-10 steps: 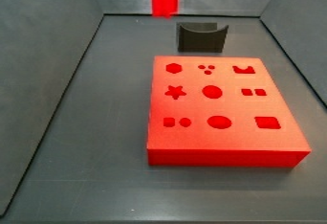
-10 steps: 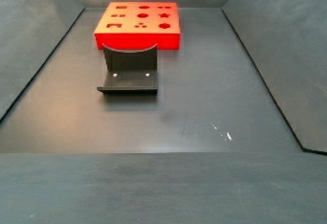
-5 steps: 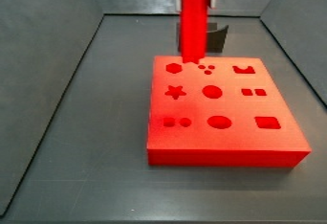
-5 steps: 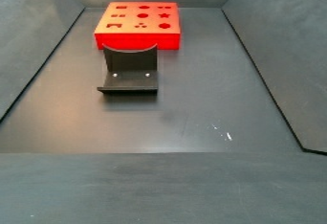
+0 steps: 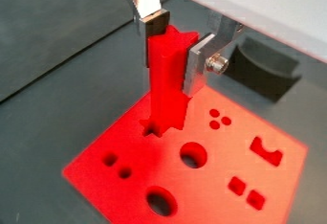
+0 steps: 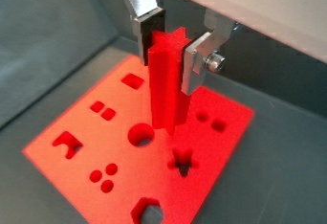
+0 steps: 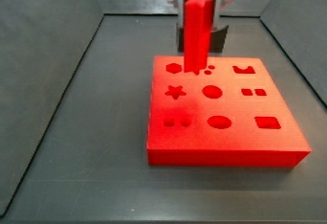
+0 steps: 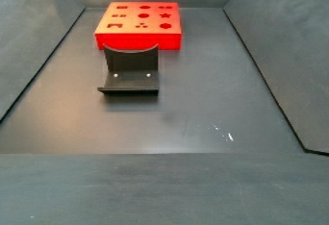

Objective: Insert the star object.

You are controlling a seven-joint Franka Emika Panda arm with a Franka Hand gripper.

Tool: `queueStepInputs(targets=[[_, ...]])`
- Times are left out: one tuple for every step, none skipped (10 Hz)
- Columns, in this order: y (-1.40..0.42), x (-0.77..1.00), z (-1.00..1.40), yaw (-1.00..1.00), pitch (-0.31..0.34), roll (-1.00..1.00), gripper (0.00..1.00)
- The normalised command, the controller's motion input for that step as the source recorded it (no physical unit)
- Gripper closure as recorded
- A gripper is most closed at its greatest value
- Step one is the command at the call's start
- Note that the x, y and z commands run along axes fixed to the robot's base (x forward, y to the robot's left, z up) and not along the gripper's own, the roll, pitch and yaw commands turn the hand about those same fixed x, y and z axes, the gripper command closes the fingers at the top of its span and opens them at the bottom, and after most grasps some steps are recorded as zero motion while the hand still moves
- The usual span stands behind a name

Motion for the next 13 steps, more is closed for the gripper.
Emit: queueStepInputs(targets=[[0.1, -0.06, -0.53, -0.89, 0.077, -0.03, 1.0], [0.1, -0.01, -0.44, -0.89, 0.057, -0.02, 1.0], [0.13, -0.08, -0.32, -0.85, 0.117, 0.0, 1.0], [0.07, -0.22, -0.07, -0.17, 0.0, 0.0, 1.0], [0.0, 0.0, -0.05, 0.0, 0.0, 0.01, 1.0], [0.0, 0.03, -0.27, 0.19, -0.003, 0.0, 1.0], [0.0, 0.09, -0.31, 0.51, -0.019, 0.0, 1.0], [0.04, 0.09, -0.28, 0.56, -0.013, 0.0, 1.0], [0.0, 0.0, -0.19, 0.36, -0.016, -0.04, 1.0], [0.09, -0.2, -0.05, 0.12, -0.004, -0.06, 1.0], [0.0, -0.12, 0.0, 0.03, -0.014, -0.08, 1.0], [0.0, -0.07, 0.0, -0.04, -0.033, -0.06, 1.0], [0.0, 0.07, 0.0, -0.43, -0.021, -0.01, 1.0]])
